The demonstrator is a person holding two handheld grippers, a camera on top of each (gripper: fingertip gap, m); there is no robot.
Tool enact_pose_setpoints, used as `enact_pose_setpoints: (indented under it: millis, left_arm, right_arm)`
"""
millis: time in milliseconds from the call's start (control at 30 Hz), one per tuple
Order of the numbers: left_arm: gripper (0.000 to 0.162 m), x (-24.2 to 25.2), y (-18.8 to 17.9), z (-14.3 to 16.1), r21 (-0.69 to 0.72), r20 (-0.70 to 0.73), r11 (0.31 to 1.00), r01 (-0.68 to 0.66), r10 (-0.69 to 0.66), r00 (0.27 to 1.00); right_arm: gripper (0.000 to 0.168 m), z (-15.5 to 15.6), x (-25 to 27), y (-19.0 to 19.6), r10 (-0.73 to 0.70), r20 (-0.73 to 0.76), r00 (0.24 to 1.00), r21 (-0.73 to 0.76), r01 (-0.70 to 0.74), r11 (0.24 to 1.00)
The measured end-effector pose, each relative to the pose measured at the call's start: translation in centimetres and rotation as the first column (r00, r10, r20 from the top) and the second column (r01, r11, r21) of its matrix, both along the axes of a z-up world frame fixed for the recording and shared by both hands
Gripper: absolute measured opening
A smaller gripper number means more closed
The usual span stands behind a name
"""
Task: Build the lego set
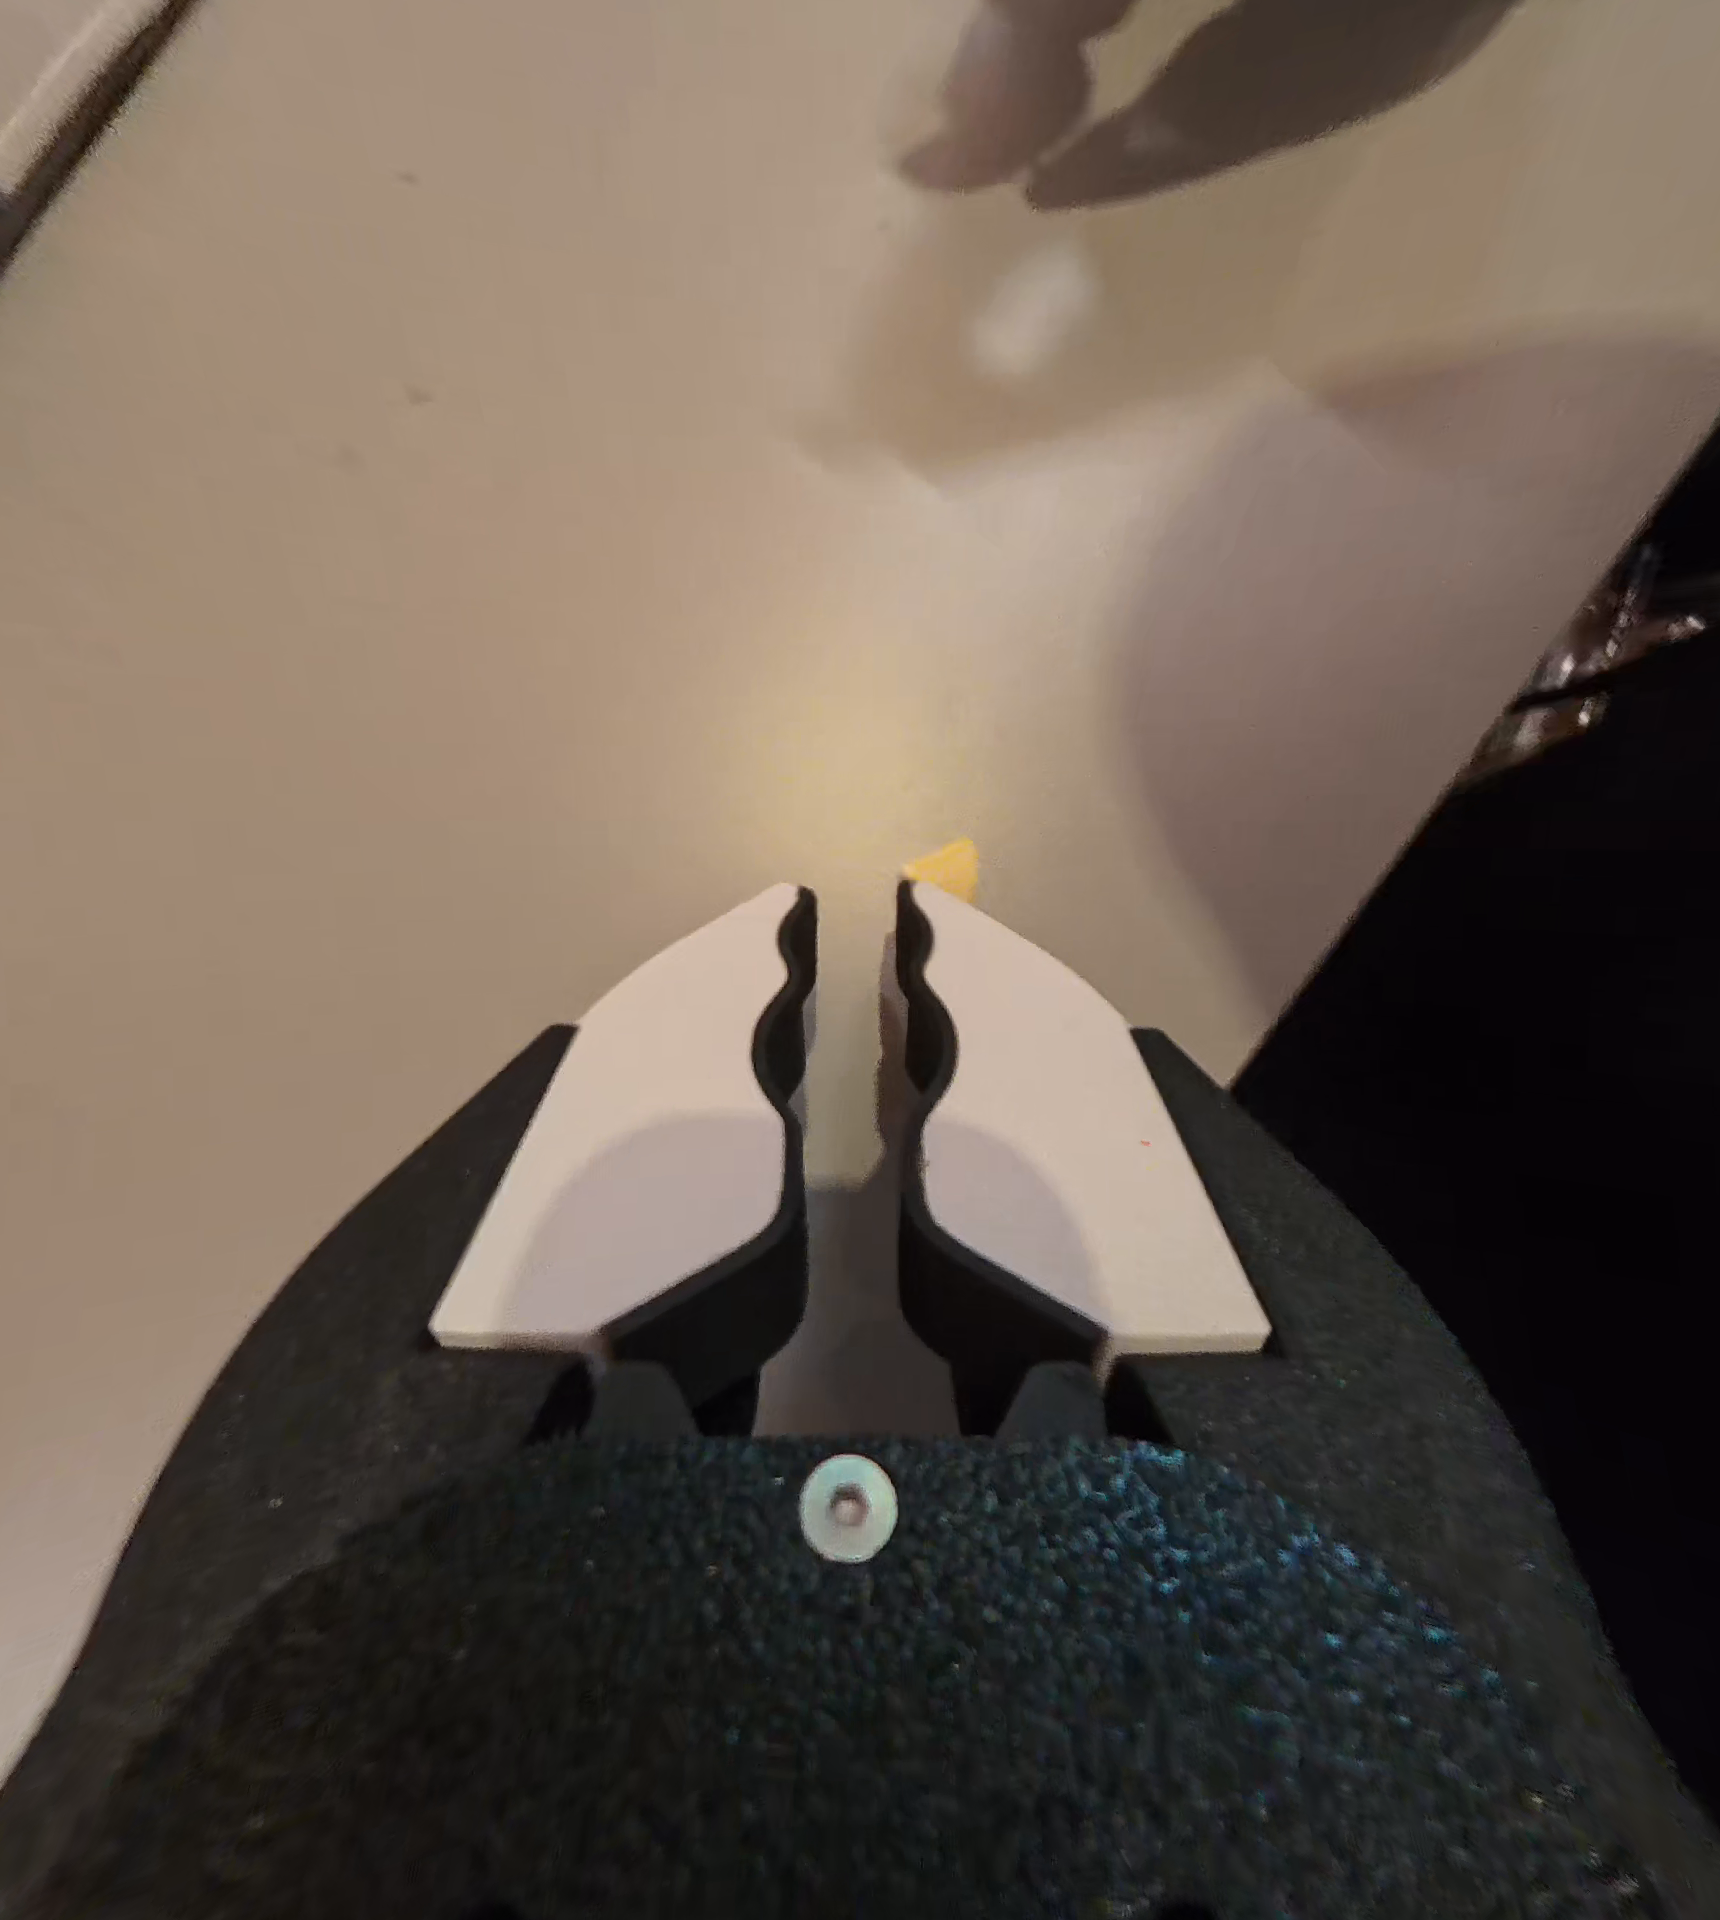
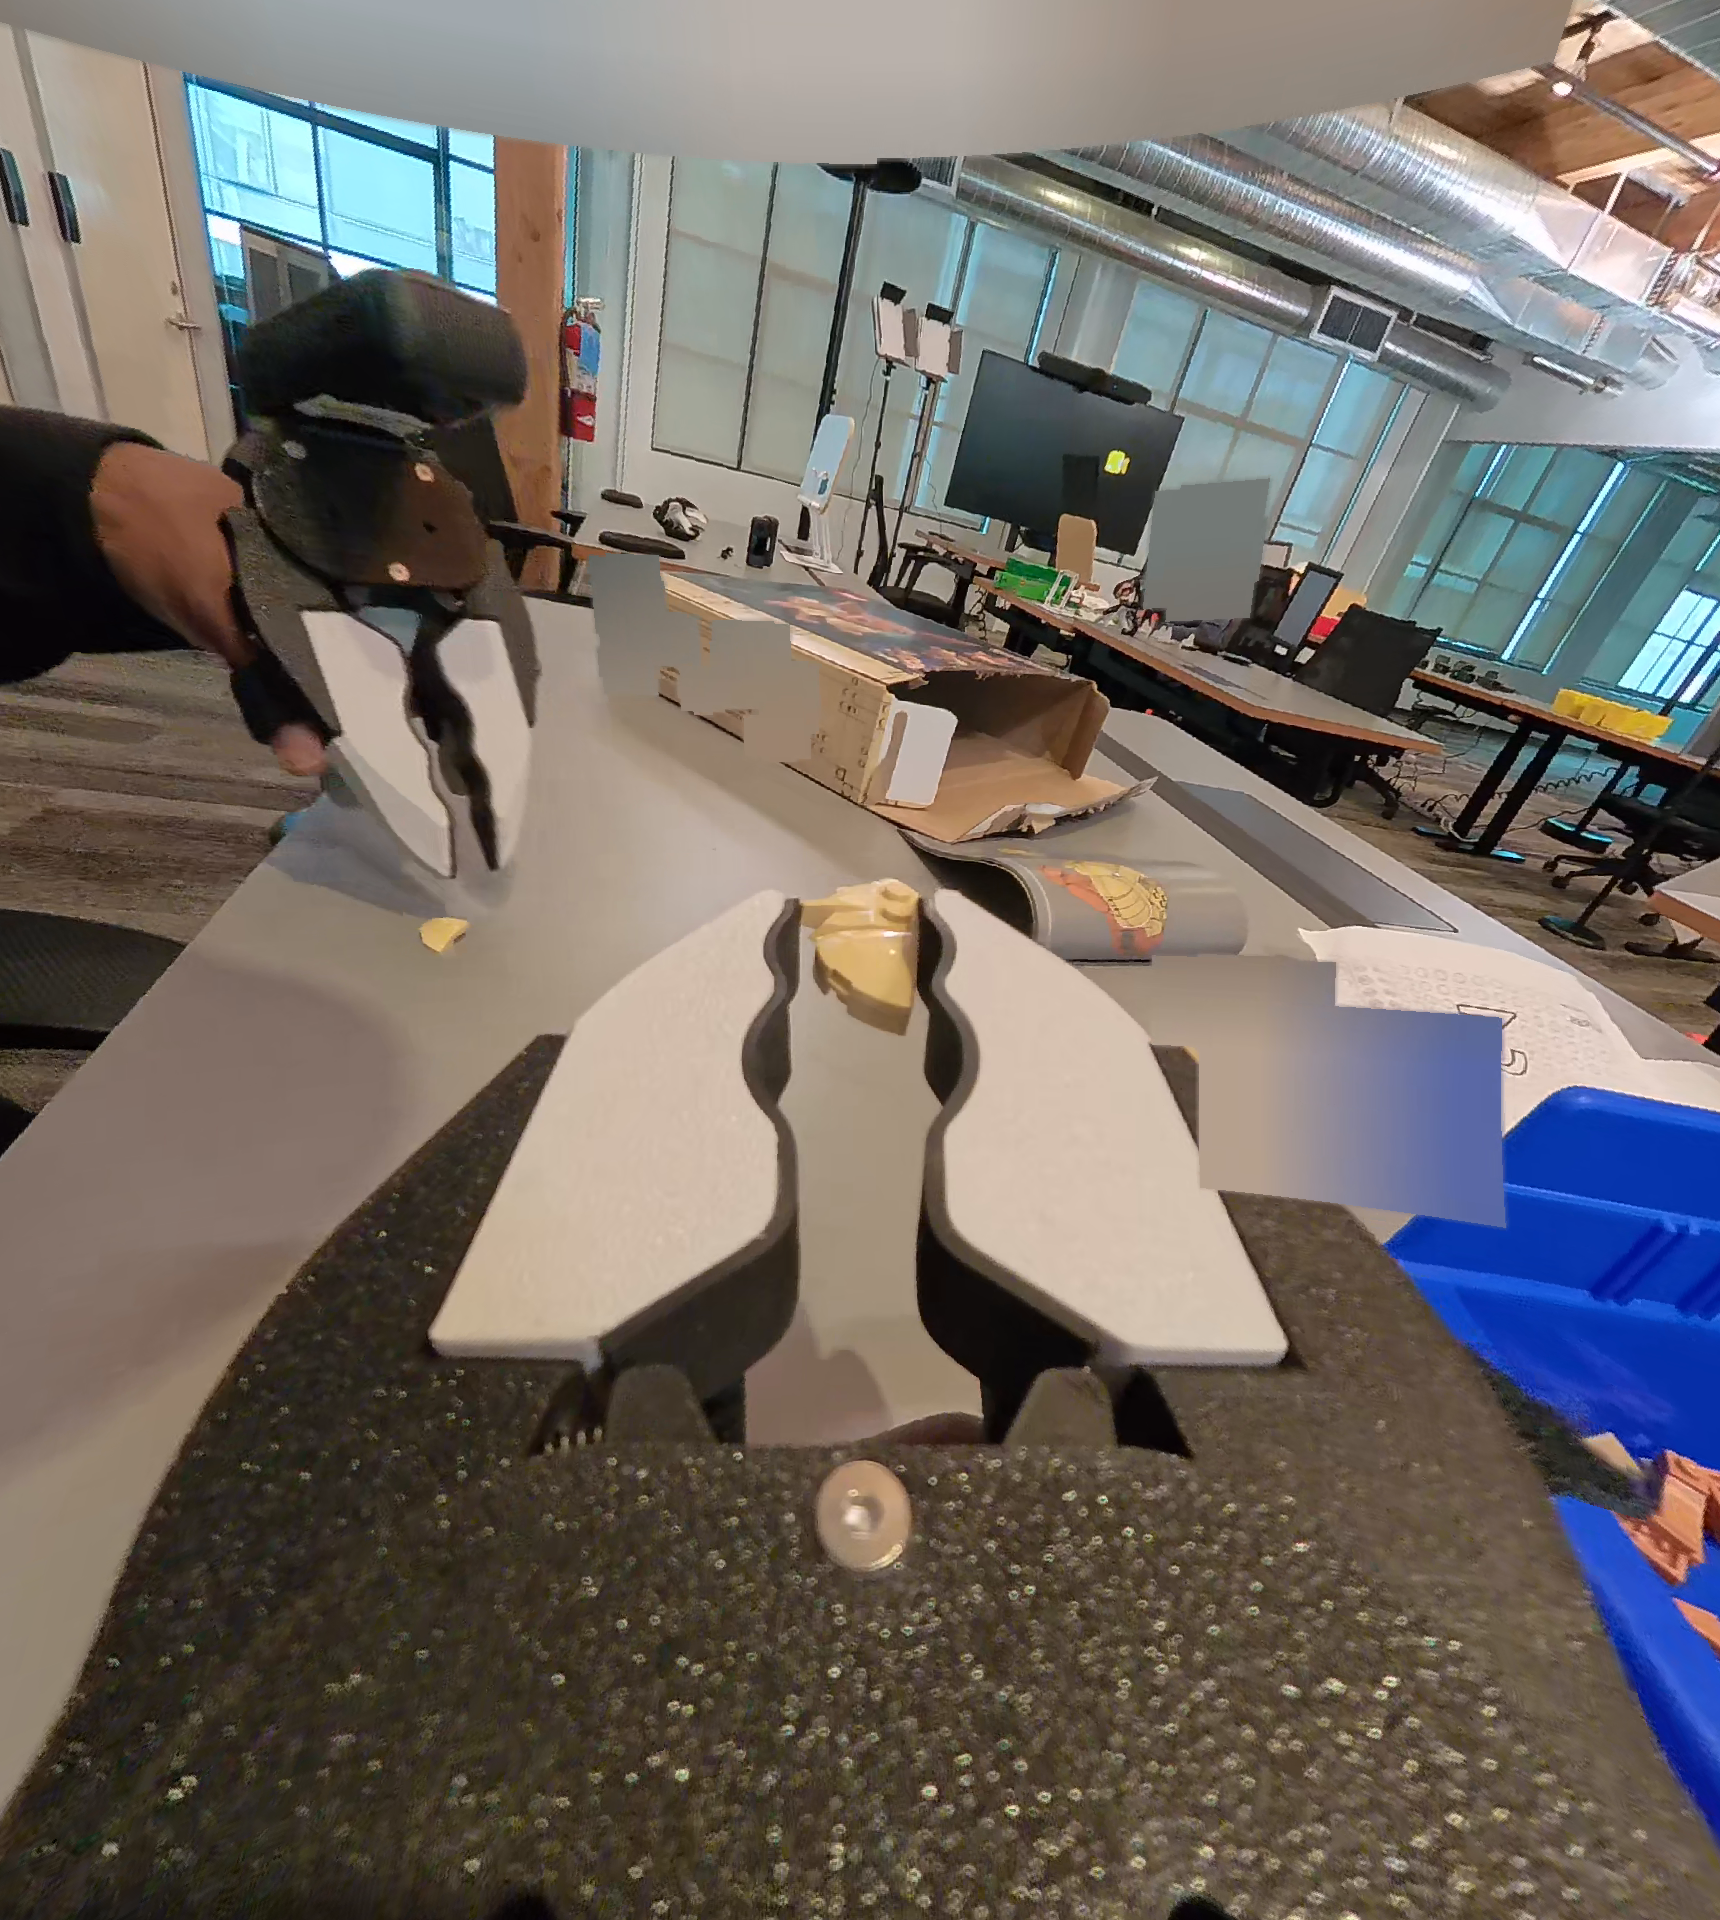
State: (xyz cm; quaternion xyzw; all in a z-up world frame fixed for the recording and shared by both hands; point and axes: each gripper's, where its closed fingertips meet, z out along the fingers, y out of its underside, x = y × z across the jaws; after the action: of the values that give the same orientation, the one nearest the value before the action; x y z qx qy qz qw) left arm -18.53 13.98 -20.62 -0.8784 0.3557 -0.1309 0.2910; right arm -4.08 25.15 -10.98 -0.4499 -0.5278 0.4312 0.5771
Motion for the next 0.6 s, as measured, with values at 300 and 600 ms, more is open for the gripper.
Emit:
enact_pose_setpoints:
  millis: [300, 600]
  left_arm:
    - [0.017, 0.4, 1.7, -1.8, 0.037, -0.103, 0.999, 0.019, -0.016, 0.995]
    - [0.018, 1.1, 0.0, -0.3, 0.037, -0.015, 0.998, -0.059, 0.059, 0.998]
  right_arm:
    - [0.021, -0.1, -0.2, -0.6, 0.018, 0.004, 1.000, 0.001, -0.018, 1.000]
    - [0.021, 0.0, -0.2, -0.8, 0.022, 0.000, 1.000, -0.002, -0.022, 1.000]
